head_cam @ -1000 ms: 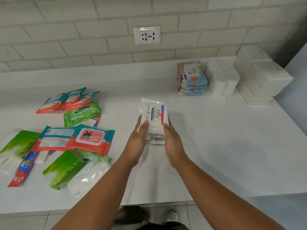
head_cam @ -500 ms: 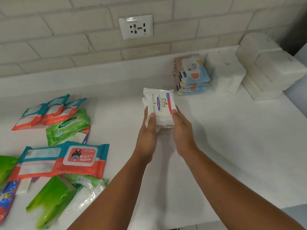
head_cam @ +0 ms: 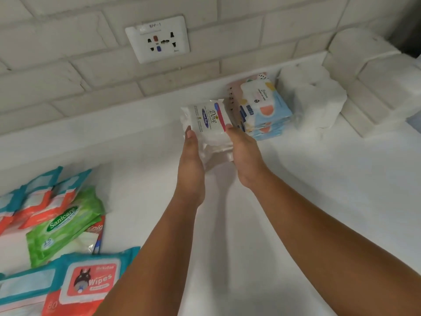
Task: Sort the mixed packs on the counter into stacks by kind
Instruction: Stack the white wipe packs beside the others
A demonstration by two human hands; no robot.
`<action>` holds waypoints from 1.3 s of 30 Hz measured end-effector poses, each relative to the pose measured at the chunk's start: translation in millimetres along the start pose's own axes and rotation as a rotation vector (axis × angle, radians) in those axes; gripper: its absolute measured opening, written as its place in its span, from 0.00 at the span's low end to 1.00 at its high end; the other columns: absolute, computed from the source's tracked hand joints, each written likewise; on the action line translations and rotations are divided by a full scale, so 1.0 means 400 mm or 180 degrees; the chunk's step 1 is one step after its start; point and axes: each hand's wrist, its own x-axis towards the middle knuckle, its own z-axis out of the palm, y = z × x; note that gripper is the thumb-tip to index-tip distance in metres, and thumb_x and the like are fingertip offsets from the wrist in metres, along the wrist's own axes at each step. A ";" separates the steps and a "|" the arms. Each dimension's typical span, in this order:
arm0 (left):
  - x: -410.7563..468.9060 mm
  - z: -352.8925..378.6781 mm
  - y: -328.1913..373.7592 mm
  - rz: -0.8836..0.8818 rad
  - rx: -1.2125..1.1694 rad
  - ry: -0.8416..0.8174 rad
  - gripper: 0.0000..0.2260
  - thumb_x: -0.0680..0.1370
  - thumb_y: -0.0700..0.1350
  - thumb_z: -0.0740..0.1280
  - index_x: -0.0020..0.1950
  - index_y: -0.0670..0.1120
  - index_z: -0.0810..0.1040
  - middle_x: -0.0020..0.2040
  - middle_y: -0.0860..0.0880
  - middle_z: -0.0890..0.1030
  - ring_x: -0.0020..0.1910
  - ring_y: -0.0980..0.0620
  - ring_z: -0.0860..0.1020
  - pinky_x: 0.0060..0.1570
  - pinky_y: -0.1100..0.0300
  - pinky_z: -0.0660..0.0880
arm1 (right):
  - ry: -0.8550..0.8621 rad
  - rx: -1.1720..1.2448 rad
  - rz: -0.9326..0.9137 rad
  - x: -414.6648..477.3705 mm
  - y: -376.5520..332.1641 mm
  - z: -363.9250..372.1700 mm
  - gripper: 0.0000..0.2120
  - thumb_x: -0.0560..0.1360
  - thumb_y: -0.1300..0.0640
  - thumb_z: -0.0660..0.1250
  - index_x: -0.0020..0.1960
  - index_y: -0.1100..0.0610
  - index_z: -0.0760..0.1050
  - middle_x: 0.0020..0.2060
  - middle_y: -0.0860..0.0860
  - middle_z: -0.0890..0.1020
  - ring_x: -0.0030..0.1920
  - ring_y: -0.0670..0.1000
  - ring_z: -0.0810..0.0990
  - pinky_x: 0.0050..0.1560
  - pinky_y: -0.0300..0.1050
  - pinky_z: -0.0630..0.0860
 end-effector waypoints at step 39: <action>0.226 -0.032 0.048 -0.0093 0.0188 0.0038 0.25 0.83 0.64 0.51 0.74 0.55 0.71 0.67 0.49 0.80 0.66 0.47 0.78 0.70 0.41 0.72 | 0.0365 -0.1566 -0.1032 0.206 -0.064 0.068 0.14 0.84 0.51 0.56 0.64 0.51 0.75 0.57 0.45 0.79 0.52 0.44 0.76 0.42 0.24 0.66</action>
